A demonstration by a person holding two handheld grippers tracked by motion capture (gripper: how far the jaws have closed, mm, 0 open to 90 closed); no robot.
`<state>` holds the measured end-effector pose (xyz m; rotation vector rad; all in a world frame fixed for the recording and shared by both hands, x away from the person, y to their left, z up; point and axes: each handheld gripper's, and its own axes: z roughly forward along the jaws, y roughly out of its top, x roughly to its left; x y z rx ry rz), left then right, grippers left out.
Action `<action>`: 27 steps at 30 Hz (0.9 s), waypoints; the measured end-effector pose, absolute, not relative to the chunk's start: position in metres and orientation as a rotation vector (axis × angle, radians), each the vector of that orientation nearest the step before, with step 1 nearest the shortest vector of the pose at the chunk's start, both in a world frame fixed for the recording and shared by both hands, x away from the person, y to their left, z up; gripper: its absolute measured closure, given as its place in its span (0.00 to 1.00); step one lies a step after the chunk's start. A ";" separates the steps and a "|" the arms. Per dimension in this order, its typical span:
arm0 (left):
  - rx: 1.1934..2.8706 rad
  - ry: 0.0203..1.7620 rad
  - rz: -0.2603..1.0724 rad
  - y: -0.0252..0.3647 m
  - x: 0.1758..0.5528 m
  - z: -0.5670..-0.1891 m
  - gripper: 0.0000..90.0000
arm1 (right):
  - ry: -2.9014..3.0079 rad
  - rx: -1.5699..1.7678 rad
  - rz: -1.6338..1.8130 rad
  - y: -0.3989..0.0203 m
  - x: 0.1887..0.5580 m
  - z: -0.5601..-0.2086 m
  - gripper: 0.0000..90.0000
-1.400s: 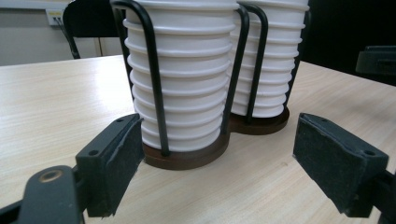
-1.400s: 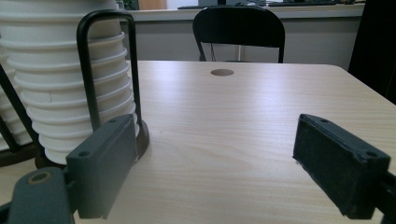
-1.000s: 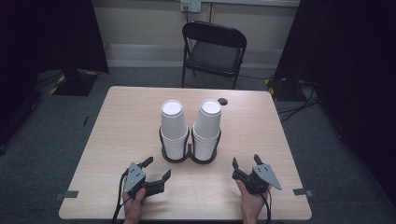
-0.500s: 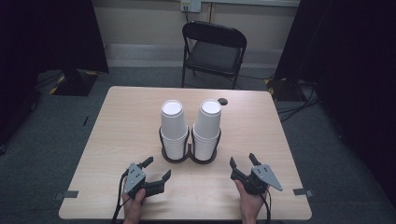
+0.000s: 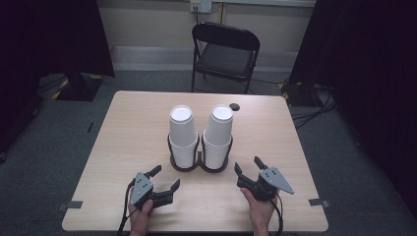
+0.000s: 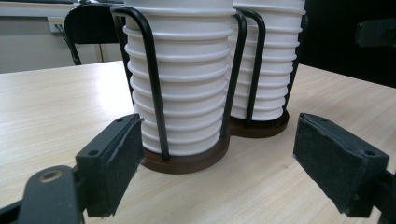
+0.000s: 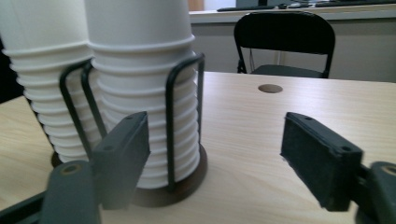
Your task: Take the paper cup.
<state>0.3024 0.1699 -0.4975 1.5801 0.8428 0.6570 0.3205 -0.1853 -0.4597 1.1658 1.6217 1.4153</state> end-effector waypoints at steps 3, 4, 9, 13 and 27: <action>1.577 0.847 0.657 0.170 0.302 -0.497 0.18 | 1.641 1.157 1.433 -0.183 0.322 -0.452 0.22; 1.580 0.846 0.664 0.170 0.302 -0.497 0.18 | 1.655 1.153 1.442 -0.183 0.323 -0.450 0.21; 1.577 0.845 0.653 0.170 0.302 -0.498 0.18 | 1.683 1.100 1.475 -0.181 0.326 -0.439 0.24; 1.583 0.835 0.657 0.170 0.302 -0.497 0.18 | 1.719 1.057 1.511 -0.177 0.329 -0.433 0.26; 1.585 0.831 0.661 0.169 0.302 -0.497 0.18 | 1.736 0.981 1.550 -0.177 0.347 -0.405 0.34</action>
